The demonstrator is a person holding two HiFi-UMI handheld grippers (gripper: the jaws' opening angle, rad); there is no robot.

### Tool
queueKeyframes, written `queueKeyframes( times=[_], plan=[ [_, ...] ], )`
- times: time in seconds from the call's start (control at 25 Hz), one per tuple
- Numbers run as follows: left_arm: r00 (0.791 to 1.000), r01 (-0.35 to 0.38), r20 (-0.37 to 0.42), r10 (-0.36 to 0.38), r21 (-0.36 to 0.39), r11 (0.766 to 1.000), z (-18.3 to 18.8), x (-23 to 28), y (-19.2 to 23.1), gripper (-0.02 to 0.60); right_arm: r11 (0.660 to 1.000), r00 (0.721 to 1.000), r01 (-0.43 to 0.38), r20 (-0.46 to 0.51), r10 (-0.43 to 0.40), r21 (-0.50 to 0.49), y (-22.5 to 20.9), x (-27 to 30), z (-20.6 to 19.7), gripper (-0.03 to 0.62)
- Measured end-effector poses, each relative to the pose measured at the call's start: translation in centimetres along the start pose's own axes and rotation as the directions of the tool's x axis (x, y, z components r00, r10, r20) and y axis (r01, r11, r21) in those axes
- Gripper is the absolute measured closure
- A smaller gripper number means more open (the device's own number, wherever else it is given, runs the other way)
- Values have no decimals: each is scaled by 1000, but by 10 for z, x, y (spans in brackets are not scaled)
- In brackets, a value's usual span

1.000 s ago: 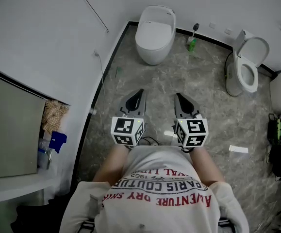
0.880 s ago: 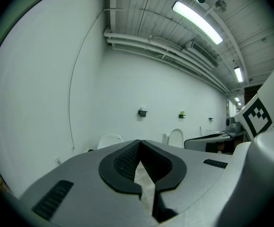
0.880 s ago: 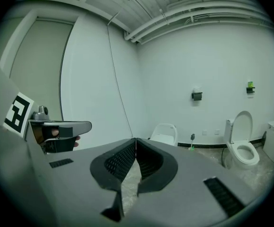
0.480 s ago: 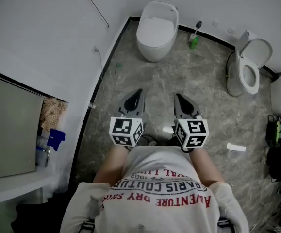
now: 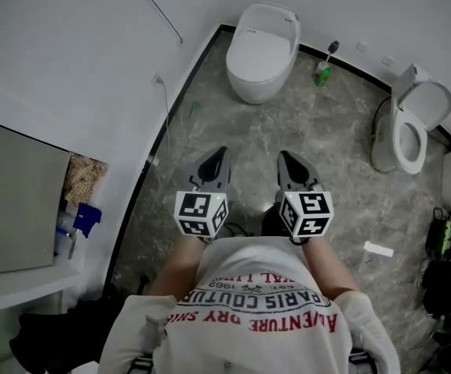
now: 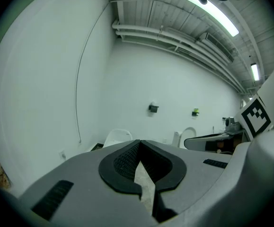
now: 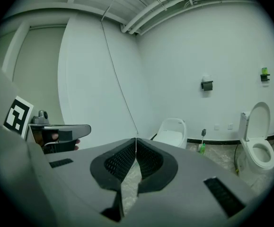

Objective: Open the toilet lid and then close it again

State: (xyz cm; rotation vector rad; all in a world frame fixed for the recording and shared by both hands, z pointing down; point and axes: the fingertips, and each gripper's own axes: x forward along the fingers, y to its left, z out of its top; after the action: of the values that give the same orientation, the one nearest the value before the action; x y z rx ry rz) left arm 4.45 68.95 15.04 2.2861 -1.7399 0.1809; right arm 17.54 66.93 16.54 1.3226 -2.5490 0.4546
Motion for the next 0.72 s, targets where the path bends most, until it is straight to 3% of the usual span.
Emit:
queueKeyframes(
  times=[0.44, 0.72],
  plan=[
    [992, -124, 4, 125, -55, 991, 35, 135, -36, 574, 993, 993, -114, -16, 114, -35, -137, 62, 61, 579],
    [992, -126, -13, 126, -55, 990, 43, 198, -64, 574, 989, 989, -145, -46, 144, -20, -199, 95, 69, 579]
  ],
)
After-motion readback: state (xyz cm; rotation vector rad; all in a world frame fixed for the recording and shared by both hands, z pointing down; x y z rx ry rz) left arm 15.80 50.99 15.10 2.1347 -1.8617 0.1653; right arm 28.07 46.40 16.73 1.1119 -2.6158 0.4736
